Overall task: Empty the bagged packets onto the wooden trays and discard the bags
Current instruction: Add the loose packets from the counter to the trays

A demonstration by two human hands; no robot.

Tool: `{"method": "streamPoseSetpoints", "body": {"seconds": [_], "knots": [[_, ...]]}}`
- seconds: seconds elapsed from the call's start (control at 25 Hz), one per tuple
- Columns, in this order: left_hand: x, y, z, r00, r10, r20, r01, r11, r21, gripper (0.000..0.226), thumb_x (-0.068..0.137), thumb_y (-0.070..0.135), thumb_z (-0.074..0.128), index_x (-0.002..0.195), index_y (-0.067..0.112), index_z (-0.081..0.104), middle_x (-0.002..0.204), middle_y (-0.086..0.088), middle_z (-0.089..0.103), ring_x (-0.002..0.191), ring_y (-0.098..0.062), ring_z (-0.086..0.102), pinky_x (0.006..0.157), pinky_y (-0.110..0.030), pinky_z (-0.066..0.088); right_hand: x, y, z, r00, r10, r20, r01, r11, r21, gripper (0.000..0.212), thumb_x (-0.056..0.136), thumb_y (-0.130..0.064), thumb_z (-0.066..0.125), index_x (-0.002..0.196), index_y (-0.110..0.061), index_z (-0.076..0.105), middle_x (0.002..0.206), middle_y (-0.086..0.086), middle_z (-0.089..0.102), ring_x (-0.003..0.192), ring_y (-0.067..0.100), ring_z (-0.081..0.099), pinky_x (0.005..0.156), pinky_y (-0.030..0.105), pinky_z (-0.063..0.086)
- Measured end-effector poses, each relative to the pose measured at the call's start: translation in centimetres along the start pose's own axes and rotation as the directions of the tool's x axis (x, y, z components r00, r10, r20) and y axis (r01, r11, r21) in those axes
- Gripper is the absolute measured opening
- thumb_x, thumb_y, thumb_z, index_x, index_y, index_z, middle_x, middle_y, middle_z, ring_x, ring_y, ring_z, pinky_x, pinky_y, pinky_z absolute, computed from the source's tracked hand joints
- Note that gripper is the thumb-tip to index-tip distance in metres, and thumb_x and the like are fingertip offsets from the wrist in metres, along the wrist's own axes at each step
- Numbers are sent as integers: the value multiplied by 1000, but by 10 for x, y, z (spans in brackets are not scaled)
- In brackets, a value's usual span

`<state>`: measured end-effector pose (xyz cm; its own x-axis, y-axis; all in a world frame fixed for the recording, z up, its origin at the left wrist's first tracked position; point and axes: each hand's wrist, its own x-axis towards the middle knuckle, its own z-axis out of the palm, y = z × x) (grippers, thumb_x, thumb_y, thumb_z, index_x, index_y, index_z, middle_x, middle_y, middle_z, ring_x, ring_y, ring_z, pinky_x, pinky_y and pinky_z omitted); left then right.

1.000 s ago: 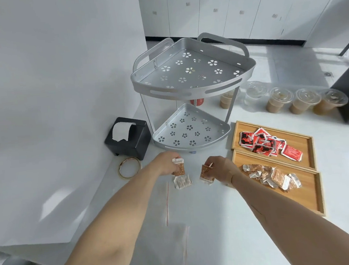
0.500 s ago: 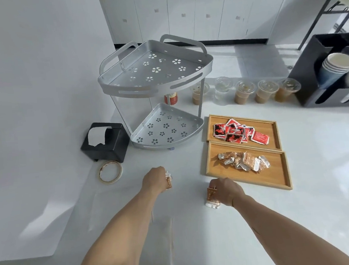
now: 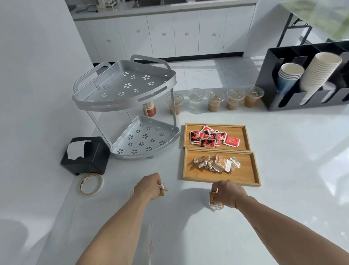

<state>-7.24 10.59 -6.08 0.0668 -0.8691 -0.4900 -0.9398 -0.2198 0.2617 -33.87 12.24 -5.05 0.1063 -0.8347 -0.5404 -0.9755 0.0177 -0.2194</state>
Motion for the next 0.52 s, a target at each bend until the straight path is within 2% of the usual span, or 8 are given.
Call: {"method": "streamPoseSetpoints", "body": {"seconds": [0.12,0.2,0.32,0.4,0.52], "knots": [[-1,26,-6,995,93,37,-92,996,-9,27,86,8,51,105,25,57,111,-2,66,89,-22,60,63,-29,44,-4,26,-14,1000,20,-22,-20,999,38,29,86,-29,59,114,-29,66,112,3,69,103,25,64,68,28,43],[-1,47,-9,990,137,45,-137,991,-9,34,84,7,52,112,25,58,112,-4,67,92,-24,62,72,-35,52,-6,42,-23,998,41,-37,-39,998,56,28,86,-29,60,114,-30,66,113,3,69,104,25,63,70,28,44],[5,75,-11,985,170,15,-169,983,-65,25,81,10,58,98,28,58,108,-5,69,92,-24,67,82,-41,57,-7,66,-35,996,68,-63,-62,994,92,27,86,-28,60,113,-28,66,113,4,69,105,26,63,73,27,44],[10,90,-9,982,187,-7,-187,979,-84,24,81,9,62,96,27,61,109,-5,69,93,-23,66,81,-41,57,-7,77,-40,993,87,-78,-78,991,109,28,87,-29,60,114,-27,66,114,4,69,105,26,63,73,26,43],[21,112,-4,977,211,-37,-214,972,-97,27,85,5,59,105,22,67,112,-9,67,94,-28,65,76,-39,56,-3,88,-46,987,110,-119,-93,986,139,25,89,-28,58,111,-24,68,111,6,70,102,27,64,70,26,42]]}}
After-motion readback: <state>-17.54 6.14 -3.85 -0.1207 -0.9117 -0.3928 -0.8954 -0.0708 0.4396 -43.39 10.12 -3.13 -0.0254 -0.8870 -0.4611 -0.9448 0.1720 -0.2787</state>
